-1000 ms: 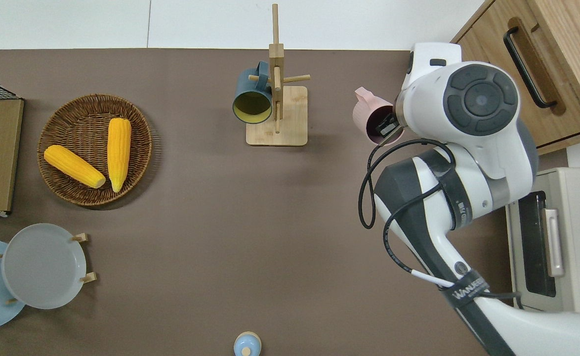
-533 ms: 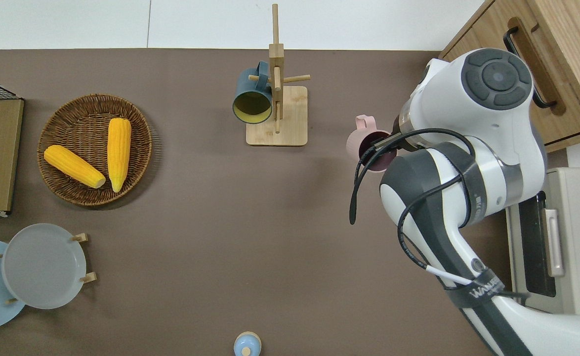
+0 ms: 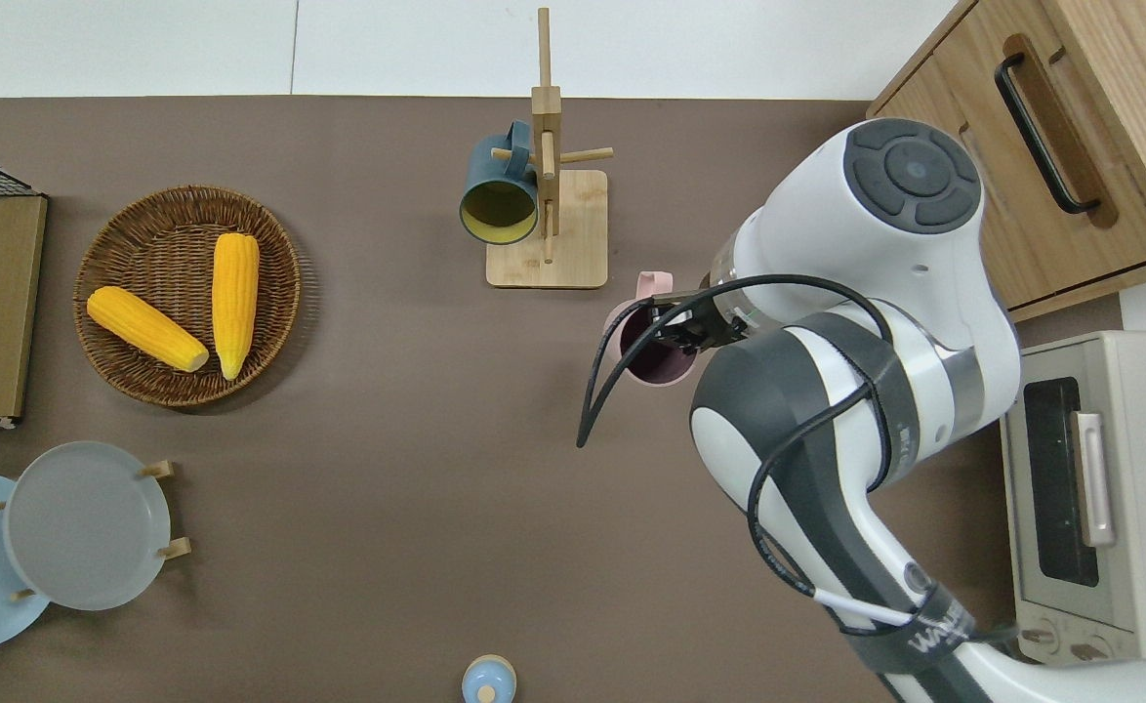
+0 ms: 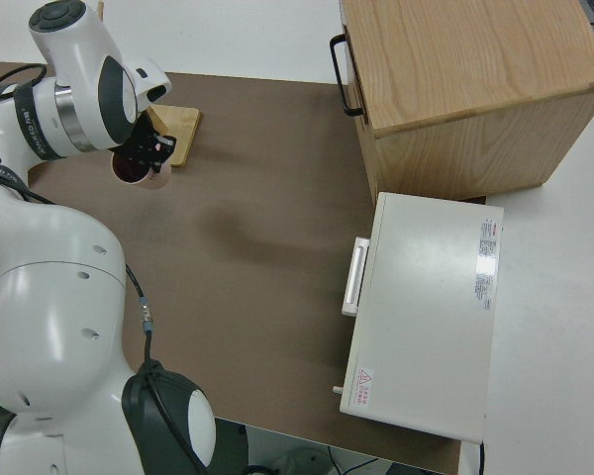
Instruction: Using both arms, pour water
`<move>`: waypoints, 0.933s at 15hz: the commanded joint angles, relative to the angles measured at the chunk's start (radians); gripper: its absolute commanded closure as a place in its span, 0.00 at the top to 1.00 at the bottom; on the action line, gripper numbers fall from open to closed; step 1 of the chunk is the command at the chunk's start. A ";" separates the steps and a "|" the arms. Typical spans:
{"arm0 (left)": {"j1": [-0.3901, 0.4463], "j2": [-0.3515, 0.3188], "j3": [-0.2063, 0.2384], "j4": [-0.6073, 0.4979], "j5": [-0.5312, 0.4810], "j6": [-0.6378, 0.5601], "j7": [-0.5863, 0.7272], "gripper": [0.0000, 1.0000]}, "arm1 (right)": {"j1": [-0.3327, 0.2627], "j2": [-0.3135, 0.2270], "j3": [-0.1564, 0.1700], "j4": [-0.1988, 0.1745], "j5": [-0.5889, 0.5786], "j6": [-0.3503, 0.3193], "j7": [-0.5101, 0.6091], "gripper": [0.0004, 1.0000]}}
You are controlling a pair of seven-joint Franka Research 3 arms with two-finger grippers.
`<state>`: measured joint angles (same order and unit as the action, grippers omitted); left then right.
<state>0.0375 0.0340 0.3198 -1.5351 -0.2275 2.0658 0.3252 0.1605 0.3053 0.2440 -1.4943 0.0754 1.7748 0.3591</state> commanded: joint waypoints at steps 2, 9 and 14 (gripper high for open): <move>-0.010 -0.156 -0.093 -0.181 0.117 0.013 -0.106 0.00 | 0.023 -0.005 0.061 0.020 0.084 0.001 0.255 0.00; -0.010 -0.333 -0.159 -0.461 0.122 0.140 -0.149 0.00 | 0.175 0.072 0.066 0.116 0.126 0.067 0.523 0.00; -0.010 -0.437 -0.185 -0.655 0.120 0.270 -0.150 0.00 | 0.273 0.182 0.060 0.222 0.127 0.074 0.606 0.00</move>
<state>0.0332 -0.2867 0.1535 -2.0447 -0.1350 2.2398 0.2016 0.3857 0.3973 0.3108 -1.3693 0.1897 1.8482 0.9063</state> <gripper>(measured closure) 0.357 0.943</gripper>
